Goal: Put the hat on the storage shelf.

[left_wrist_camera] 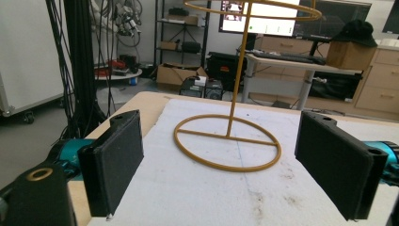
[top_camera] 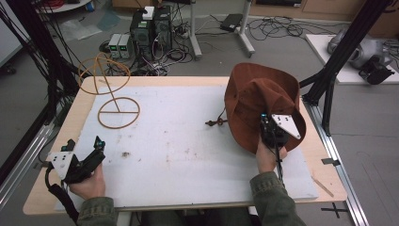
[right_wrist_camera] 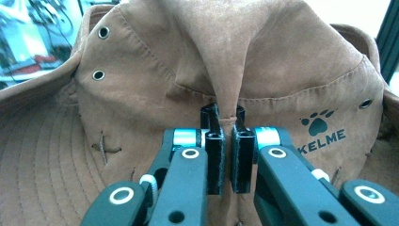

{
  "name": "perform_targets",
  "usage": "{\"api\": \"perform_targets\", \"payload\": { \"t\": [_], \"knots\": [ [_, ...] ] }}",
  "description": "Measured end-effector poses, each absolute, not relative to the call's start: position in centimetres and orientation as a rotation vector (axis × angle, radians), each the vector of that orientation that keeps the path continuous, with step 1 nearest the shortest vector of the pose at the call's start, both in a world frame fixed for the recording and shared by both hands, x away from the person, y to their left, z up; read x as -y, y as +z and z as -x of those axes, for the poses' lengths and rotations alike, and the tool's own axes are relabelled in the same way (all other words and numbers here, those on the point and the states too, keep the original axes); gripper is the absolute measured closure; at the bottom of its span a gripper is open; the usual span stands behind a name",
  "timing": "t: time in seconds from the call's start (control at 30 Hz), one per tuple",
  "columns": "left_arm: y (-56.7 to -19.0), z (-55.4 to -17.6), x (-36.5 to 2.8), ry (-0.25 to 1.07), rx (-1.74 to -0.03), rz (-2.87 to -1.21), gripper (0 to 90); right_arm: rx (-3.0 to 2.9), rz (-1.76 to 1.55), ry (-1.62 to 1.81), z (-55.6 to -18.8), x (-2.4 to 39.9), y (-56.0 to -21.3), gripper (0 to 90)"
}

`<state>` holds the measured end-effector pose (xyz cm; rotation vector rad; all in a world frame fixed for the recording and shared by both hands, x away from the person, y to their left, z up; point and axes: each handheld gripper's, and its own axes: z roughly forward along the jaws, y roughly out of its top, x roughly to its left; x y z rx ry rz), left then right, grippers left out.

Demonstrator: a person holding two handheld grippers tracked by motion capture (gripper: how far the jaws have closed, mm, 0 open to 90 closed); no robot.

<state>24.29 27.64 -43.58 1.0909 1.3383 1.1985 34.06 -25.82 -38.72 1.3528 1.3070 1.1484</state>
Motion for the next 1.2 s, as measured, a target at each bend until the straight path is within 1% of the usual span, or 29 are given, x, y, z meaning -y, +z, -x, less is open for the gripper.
{"api": "perform_targets", "payload": {
  "t": [0.1, 0.47, 0.7, 0.97, 1.03, 1.13, 1.17, 1.2],
  "knots": [
    [-43.6, -24.3, -27.5, 1.204, -1.332, -1.094, 16.1, -1.292, -1.329, 1.178, -33.7, 25.8, -38.0, 87.5],
    [-43.6, -24.4, -27.6, 1.200, -1.338, -1.092, 16.1, -1.216, -1.168, 1.316, -32.7, 24.7, -33.1, 87.4],
    [-43.6, -24.3, -27.6, 1.194, -1.338, -1.092, 16.1, -1.237, -1.122, 1.352, -33.0, 23.4, -31.8, 87.4],
    [-43.6, -24.4, -27.5, 1.184, -1.334, -1.099, 16.1, -1.289, -1.051, 1.419, -34.1, 20.1, -30.0, 87.3],
    [-43.6, -24.4, -27.5, 1.183, -1.336, -1.100, 16.1, -1.314, -1.024, 1.448, -34.6, 18.4, -29.1, 87.3],
    [-43.6, -24.3, -27.6, 1.183, -1.336, -1.096, 16.1, -1.332, -1.006, 1.456, -34.9, 17.4, -28.5, 87.2],
    [-43.6, -24.3, -27.7, 1.181, -1.337, -1.096, 16.1, -1.353, -0.985, 1.477, -35.3, 15.9, -27.8, 87.3],
    [-43.7, -24.3, -27.7, 1.183, -1.339, -1.095, 16.1, -1.353, -0.985, 1.477, -35.3, 15.9, -27.8, 87.3]
  ]
}}
